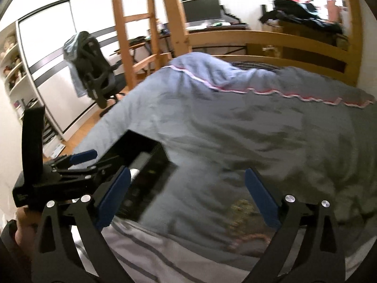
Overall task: Organize jewelry
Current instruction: 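Grasp the gold chain bracelet with the left tool while the right tool grasps the gold pendant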
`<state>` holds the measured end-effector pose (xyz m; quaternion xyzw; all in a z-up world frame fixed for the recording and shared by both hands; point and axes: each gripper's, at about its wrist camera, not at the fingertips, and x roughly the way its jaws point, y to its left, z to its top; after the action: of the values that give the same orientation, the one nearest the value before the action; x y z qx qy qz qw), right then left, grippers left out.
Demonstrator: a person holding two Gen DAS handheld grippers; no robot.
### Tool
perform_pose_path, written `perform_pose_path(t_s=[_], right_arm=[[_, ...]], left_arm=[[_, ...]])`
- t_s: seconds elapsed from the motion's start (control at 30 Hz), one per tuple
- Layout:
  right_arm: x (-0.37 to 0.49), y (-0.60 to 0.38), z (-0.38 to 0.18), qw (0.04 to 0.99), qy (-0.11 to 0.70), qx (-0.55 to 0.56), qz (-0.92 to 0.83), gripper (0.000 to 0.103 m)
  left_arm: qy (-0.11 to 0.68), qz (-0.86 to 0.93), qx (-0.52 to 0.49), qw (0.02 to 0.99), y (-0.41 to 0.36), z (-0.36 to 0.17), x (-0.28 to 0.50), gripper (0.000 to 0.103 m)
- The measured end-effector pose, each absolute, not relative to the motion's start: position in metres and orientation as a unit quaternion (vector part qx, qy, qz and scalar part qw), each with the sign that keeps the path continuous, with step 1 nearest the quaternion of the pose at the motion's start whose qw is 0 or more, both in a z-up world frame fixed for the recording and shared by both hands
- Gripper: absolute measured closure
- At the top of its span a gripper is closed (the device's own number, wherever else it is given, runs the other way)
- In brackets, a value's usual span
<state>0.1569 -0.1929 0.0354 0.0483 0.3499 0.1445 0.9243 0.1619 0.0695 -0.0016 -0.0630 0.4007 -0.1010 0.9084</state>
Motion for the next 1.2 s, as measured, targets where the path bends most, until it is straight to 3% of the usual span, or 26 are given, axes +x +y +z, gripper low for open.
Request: perform_pose_path(t_s=[0.47,0.97,1.0,1.03,1.13,1.2], right_arm=[[0.134,-0.315,-0.019,0.928,0.368,0.051,0.029,0.007],[0.158,-0.338,-0.078,0.927,0.372,0.049,0.006,0.008],[0.163,-0.340,-0.082,0.925,0.376,0.053,0.010,0.013],[0.170,-0.340,-0.088,0.919,0.388,0.061,0.016,0.029],[0.181,-0.336,-0.104,0.908,0.415,0.055,0.016,0.040],[0.186,-0.333,-0.112,0.903,0.428,0.047,0.010,0.045]], left_arm=[[0.388,-0.189,0.012,0.902,-0.025,-0.041,0.144,0.007],[0.397,-0.249,0.064,0.881,-0.093,-0.088,0.168,0.007],[0.398,-0.259,0.070,0.877,-0.098,-0.091,0.166,0.008],[0.398,-0.269,0.080,0.874,-0.104,-0.093,0.164,0.008],[0.392,-0.292,0.104,0.866,-0.115,-0.098,0.158,0.012],[0.395,-0.300,0.116,0.860,-0.122,-0.102,0.157,0.026]])
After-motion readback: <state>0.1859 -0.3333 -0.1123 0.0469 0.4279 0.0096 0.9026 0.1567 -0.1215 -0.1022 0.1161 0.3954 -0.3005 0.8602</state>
